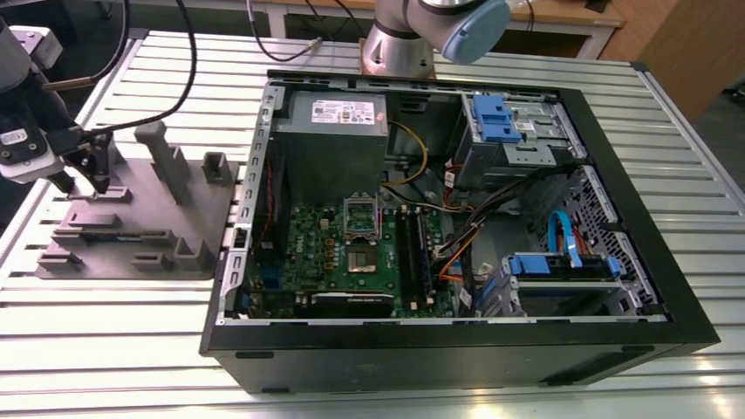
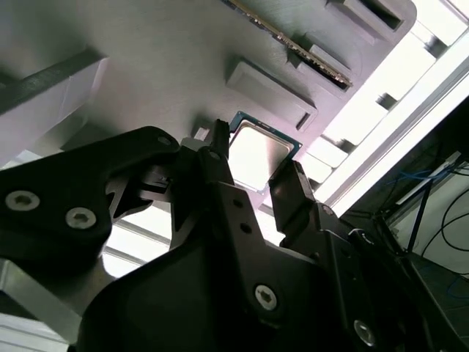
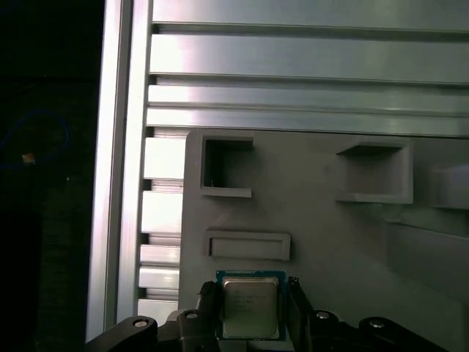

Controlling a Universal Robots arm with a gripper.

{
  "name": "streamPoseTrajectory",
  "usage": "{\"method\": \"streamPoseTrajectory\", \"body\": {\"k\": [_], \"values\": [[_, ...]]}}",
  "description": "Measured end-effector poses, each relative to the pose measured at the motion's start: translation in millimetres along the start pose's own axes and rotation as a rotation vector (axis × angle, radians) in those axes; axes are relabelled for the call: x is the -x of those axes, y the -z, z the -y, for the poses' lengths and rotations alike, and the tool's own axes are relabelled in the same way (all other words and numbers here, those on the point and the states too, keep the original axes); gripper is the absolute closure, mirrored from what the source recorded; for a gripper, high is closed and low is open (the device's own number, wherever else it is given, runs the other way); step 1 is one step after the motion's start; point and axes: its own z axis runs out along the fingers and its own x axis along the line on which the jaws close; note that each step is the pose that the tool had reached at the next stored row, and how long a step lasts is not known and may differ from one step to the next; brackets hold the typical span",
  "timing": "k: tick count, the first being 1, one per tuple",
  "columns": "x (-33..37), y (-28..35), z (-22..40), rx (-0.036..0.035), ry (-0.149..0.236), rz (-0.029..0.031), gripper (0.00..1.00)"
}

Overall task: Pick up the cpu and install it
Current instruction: 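Pick up the cpu and move it towards the insertion slot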

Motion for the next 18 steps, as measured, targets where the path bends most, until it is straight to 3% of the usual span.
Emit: {"method": "streamPoseTrajectory", "body": {"k": [18], "values": [[-0.3, 18.0, -1.0, 0.0008, 0.0, 0.0002, 0.53]]}}
